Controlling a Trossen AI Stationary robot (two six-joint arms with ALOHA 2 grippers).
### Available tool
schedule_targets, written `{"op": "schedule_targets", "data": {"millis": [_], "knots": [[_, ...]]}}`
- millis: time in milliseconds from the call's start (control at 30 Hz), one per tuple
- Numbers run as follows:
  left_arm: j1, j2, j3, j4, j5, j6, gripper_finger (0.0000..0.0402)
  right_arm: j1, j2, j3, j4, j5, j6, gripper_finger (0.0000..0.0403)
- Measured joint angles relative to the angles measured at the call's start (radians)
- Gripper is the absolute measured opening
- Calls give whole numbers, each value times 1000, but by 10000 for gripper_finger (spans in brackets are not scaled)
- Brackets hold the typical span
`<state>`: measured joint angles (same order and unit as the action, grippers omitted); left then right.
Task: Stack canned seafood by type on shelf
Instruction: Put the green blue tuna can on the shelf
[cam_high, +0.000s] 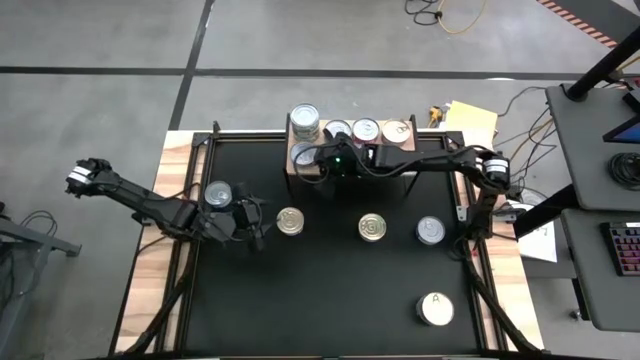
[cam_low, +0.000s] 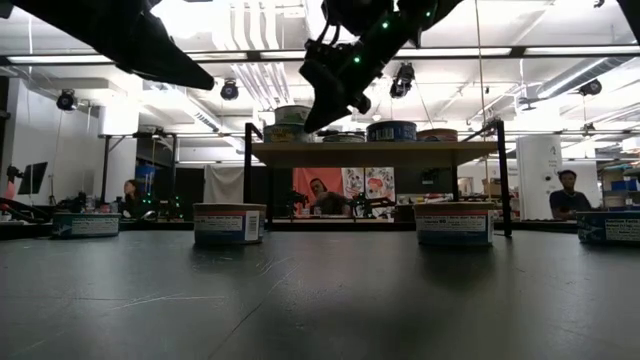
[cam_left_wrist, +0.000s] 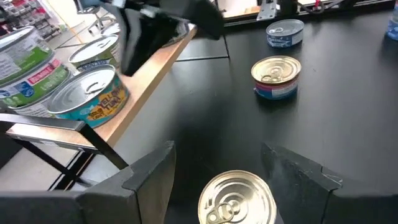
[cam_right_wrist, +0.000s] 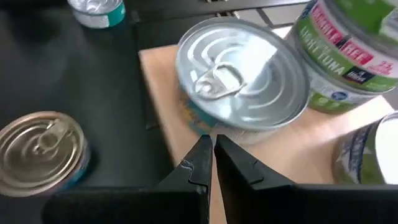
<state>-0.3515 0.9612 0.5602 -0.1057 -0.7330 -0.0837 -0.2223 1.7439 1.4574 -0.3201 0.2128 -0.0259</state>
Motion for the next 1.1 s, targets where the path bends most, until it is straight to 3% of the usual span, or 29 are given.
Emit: {"op": "schedule_targets", "data": {"millis": [367, 467, 633, 733, 1100], "knots": [[-1, -13, 0, -19, -16, -48, 222, 126, -66, -21, -182, -3, 68, 12], [-1, -14, 0, -35, 35, -90, 222, 176, -69, -51, -160, -3, 68, 12], [-1, -13, 0, -48, 269, -141, 222, 258, -71, -139, -69, -3, 82, 12], [-1, -8, 0, -59, 359, -173, 222, 302, -74, -198, 20, -3, 97, 12], [0, -6, 0, -279, 377, -363, 222, 401, -98, -421, 278, 7, 149, 12]]}}
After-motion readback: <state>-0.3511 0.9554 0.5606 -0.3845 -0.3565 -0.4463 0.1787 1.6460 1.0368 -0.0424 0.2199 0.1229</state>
